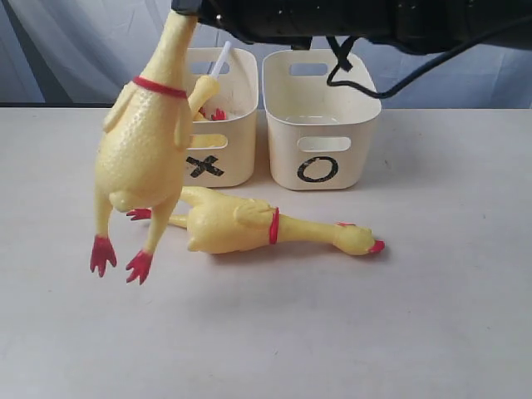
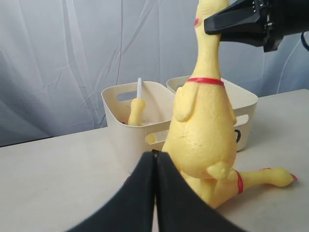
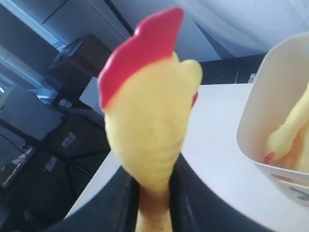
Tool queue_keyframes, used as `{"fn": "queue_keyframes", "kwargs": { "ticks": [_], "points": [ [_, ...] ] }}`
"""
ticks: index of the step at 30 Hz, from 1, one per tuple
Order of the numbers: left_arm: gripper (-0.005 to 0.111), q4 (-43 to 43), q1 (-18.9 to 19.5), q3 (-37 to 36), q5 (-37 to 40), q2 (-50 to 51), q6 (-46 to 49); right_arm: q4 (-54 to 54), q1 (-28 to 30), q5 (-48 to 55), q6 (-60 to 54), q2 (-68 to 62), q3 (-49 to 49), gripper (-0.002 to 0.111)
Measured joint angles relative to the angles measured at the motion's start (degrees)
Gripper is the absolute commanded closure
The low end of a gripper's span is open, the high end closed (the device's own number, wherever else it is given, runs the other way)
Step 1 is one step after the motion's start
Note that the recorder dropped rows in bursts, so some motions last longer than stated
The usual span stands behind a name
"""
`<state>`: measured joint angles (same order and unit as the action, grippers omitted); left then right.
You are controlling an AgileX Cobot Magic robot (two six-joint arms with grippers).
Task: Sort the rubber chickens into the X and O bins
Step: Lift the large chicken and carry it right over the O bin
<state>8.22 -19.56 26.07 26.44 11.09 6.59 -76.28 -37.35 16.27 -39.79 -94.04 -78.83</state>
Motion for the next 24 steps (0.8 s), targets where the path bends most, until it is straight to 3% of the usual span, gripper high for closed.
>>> {"fn": "queue_keyframes", "kwargs": {
  "ticks": [8,13,18,24],
  "points": [
    [0.107,-0.1,0.0,0.0,0.0,0.0,0.0,6.4,0.0,1.7,-0.1,8.8,0.0,0.109],
    [0.107,-0.2,0.0,0.0,0.1,0.0,0.0,16.5,1.7,2.1,5.4,14.9,0.0,0.109],
    [0.107,-0.2,0.0,0.0,0.1,0.0,0.0,30.6,7.2,3.3,15.6,20.7,0.0,0.109],
    [0.107,-0.3,0.0,0.0,0.1,0.0,0.0,34.4,17.2,3.7,19.7,23.4,0.0,0.109]
  ]
}}
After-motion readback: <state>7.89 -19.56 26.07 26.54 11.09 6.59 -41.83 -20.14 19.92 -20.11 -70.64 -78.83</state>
